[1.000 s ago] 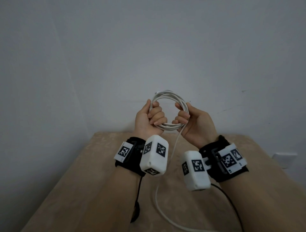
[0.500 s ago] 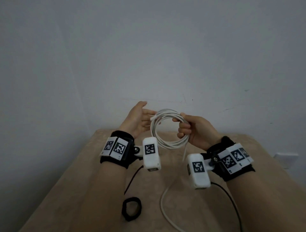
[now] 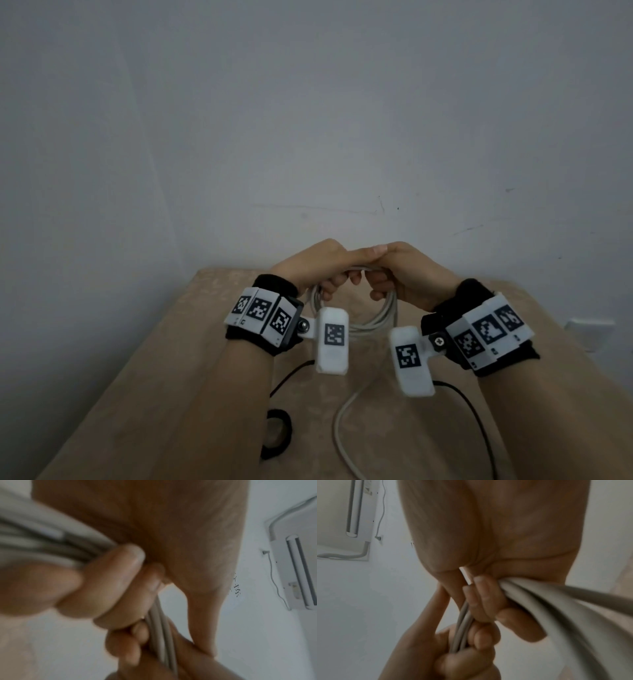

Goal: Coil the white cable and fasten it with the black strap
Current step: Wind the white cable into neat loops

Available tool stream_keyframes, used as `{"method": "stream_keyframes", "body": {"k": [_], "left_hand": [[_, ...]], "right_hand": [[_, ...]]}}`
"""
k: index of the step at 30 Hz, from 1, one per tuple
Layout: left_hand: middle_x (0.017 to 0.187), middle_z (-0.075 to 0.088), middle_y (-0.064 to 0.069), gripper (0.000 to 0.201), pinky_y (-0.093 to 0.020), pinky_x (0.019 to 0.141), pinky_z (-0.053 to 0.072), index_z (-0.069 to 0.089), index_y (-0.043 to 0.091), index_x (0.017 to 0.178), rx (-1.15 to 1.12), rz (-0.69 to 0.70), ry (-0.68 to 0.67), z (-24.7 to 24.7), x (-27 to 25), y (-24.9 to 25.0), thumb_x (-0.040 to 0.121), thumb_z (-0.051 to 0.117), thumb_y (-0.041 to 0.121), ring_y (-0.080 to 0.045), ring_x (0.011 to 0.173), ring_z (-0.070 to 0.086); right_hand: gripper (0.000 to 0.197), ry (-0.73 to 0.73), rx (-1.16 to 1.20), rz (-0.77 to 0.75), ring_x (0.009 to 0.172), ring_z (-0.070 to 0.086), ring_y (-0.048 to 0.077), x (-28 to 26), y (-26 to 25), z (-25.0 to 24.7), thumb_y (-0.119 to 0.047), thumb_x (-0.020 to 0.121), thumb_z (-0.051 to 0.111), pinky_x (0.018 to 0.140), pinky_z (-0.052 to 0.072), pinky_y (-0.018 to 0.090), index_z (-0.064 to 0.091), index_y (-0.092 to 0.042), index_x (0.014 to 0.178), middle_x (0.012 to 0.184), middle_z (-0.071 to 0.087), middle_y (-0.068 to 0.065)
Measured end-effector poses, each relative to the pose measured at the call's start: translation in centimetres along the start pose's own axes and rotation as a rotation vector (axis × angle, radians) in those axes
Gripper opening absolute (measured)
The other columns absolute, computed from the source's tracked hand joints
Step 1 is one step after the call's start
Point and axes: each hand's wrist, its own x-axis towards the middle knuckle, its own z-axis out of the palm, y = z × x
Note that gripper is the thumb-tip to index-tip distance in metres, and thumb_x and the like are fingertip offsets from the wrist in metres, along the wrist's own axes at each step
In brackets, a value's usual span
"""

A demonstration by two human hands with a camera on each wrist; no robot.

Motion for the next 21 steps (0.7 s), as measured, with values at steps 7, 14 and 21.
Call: {"method": "stream_keyframes", "body": {"k": [7, 14, 21], "left_hand": [[0.045, 0.028, 0.004, 0.038, -0.025, 0.043, 0.019, 0.056, 0.016, 0.053, -0.136, 0.192, 0.288, -0.2, 0.8, -0.3, 0.074, 0.079, 0.038, -0.011, 0.038, 0.022], [0.052, 0.024, 0.0, 0.04, -0.023, 0.04, 0.021, 0.05, 0.012, 0.063, -0.326, 0.252, 0.508, -1.0, 1.0, -0.6, 0.076, 0.077, 0.038, -0.013, 0.041, 0.021], [0.05, 0.023, 0.003, 0.047, -0.022, 0.038, 0.02, 0.037, 0.02, 0.059, -0.574, 0.237, 0.692, -2.9, 0.5, -1.0, 0.079, 0.075, 0.038, -0.012, 0.04, 0.02]], "right_hand": [[0.023, 0.121, 0.303, -0.104, 0.051, 0.047, 0.017, -0.2, -0.7, -0.8, -0.018, 0.099, 0.042, 0.054, 0.044, 0.03, 0.058, -0.004, 0.088, 0.064, 0.054, 0.01], [0.022, 0.152, 0.034, -0.104, 0.082, 0.067, 0.018, -0.2, -0.3, -1.1, -0.015, 0.093, 0.058, 0.075, 0.057, 0.028, 0.062, -0.004, 0.111, 0.096, 0.071, 0.014], [0.013, 0.33, -0.015, -0.158, 0.062, 0.05, 0.009, -0.1, 0.0, -1.9, -0.017, 0.089, 0.064, 0.051, 0.04, 0.016, 0.071, -0.008, 0.095, 0.076, 0.066, 0.002]]}}
